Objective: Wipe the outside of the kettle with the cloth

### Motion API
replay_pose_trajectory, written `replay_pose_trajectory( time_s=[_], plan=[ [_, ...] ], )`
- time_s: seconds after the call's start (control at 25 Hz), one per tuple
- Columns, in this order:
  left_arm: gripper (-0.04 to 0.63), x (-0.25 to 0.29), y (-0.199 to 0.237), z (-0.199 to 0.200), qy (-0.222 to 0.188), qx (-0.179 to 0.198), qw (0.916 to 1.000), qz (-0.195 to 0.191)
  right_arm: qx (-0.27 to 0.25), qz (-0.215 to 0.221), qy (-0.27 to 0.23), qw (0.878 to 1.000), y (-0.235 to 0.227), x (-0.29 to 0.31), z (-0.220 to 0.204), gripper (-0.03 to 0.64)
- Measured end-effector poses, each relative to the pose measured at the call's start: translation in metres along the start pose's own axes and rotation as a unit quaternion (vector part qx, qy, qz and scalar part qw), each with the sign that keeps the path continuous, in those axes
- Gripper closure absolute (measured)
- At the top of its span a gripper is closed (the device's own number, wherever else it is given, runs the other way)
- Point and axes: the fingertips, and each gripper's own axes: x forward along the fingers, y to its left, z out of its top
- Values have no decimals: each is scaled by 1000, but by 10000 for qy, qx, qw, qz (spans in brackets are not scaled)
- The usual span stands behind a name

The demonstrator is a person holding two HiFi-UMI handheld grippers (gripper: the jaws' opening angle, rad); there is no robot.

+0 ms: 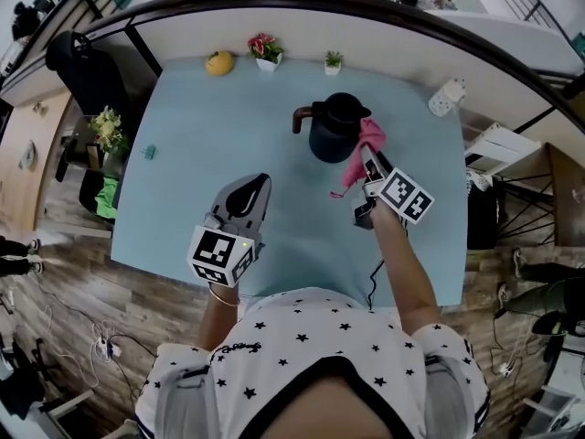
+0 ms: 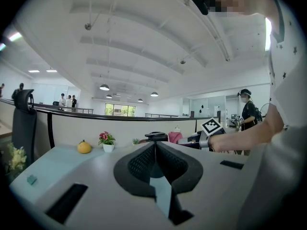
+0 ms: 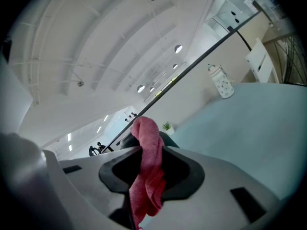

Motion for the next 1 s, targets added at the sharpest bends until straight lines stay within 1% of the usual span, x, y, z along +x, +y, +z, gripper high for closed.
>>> replay_pose_trajectory(
  time_s=[0.12,0.28,0.36,0.52,0.76,0.88,1.0],
  plan=[
    [565,-3,4,-2,12,-4,10000,22,-378,272,-59,9989,29,-7,-5,495],
    [565,-7,9,-1,12,8,10000,22,-724,949,258,9925,81,-2,-32,495],
    [565,-11,13,-1,11,11,10000,46,-767,1074,421,9904,96,7,-49,495],
    [565,-21,24,-2,19,1,9999,146,-725,952,635,9908,104,30,-76,495],
    [565,-35,43,-6,48,-52,9995,300,-744,524,825,9924,97,58,-102,495],
    [565,-38,50,-7,55,-56,9994,326,-498,274,839,9949,87,66,-106,495],
    [565,-38,53,-7,46,-69,9994,344,-208,130,811,9964,78,69,-105,495]
  ],
)
